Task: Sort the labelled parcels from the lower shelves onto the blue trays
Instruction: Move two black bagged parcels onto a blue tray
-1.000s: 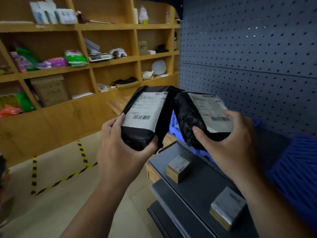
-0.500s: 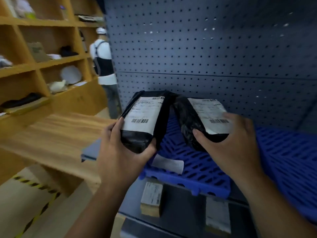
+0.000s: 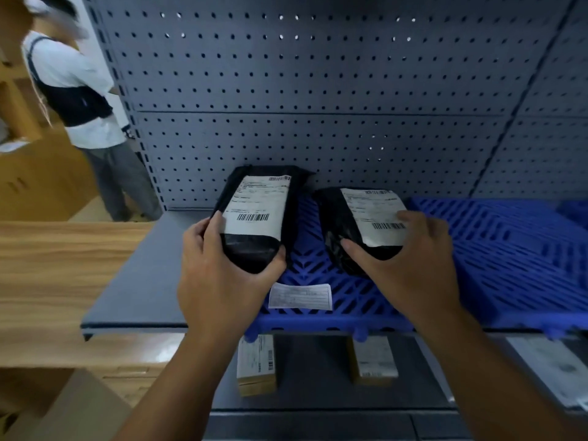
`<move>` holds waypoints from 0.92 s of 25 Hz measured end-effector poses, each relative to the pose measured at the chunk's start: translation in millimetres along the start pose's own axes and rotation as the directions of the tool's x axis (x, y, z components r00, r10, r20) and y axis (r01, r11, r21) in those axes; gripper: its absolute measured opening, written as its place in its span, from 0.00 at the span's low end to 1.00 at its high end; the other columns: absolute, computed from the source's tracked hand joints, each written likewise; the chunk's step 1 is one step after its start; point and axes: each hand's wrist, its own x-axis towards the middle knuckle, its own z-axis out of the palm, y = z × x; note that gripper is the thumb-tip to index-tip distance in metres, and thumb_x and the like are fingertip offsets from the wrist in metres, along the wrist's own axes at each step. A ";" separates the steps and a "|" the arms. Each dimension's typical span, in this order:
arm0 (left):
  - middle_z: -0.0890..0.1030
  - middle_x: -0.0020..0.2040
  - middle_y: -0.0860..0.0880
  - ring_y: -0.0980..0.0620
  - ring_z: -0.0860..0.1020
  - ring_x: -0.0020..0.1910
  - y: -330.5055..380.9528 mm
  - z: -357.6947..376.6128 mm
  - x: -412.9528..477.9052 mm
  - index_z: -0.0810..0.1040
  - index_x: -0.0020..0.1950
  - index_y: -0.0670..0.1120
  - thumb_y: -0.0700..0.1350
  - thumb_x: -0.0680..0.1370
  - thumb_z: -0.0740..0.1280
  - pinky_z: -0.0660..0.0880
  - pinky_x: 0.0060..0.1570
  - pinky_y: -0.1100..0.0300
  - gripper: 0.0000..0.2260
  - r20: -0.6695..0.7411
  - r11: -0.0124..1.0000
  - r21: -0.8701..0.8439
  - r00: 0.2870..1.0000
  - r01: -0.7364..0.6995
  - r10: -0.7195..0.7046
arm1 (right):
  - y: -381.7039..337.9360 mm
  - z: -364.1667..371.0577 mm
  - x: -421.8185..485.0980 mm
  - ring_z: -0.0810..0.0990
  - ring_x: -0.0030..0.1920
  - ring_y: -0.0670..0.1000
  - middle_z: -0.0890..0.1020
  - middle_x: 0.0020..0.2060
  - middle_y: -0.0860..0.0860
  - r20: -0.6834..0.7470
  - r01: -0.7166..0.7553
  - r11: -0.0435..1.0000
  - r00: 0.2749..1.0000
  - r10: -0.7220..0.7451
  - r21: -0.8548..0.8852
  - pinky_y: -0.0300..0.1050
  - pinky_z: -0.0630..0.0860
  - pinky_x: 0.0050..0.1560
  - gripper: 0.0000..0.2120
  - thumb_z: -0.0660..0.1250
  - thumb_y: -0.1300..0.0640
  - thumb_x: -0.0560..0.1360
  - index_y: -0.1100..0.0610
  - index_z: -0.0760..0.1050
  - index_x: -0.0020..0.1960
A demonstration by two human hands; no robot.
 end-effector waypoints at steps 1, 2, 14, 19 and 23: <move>0.70 0.68 0.54 0.52 0.74 0.63 0.5 2.7 -0.3 0.67 0.74 0.53 0.75 0.63 0.67 0.71 0.47 0.58 0.45 0.012 1.000 0.004 1.000 0.001 -0.001 | -0.7 2.2 0.2 0.68 0.68 0.54 0.65 0.67 0.51 0.007 -0.002 1.000 1.000 0.002 -0.015 0.61 0.74 0.65 0.49 0.72 0.23 0.60 0.49 0.64 0.72; 0.70 0.68 0.54 0.52 0.74 0.64 1.3 5.1 -1.6 0.67 0.74 0.53 0.75 0.63 0.67 0.72 0.48 0.57 0.45 0.031 1.000 0.004 1.000 0.001 -0.001 | -1.2 4.0 0.2 0.68 0.67 0.54 0.65 0.67 0.51 0.018 -0.004 1.000 1.000 0.005 -0.027 0.61 0.75 0.65 0.49 0.71 0.23 0.60 0.49 0.64 0.72; 0.68 0.67 0.49 0.47 0.73 0.64 5.2 15.0 -6.2 0.66 0.74 0.48 0.73 0.64 0.71 0.76 0.51 0.50 0.46 0.115 0.999 0.043 0.993 -0.021 0.015 | 4.1 21.7 -8.9 0.69 0.65 0.59 0.66 0.64 0.55 -0.015 0.044 0.993 0.999 -0.046 -0.110 0.64 0.76 0.60 0.49 0.71 0.25 0.59 0.51 0.64 0.70; 0.68 0.69 0.48 0.46 0.72 0.65 8.8 16.9 -3.0 0.65 0.75 0.46 0.72 0.65 0.71 0.75 0.53 0.49 0.47 0.119 0.999 0.046 0.993 -0.018 0.012 | -3.7 26.3 -5.6 0.69 0.65 0.59 0.67 0.64 0.55 -0.020 0.026 0.988 0.999 -0.030 -0.152 0.63 0.75 0.62 0.49 0.72 0.25 0.61 0.52 0.63 0.70; 0.70 0.68 0.45 0.44 0.73 0.63 10.8 18.8 -0.3 0.65 0.75 0.43 0.72 0.66 0.72 0.75 0.55 0.48 0.48 0.116 0.997 0.067 0.993 -0.032 0.024 | -12.2 30.1 -3.7 0.69 0.65 0.59 0.67 0.64 0.55 -0.016 0.006 0.983 1.000 -0.009 -0.185 0.63 0.75 0.62 0.49 0.72 0.24 0.61 0.53 0.63 0.71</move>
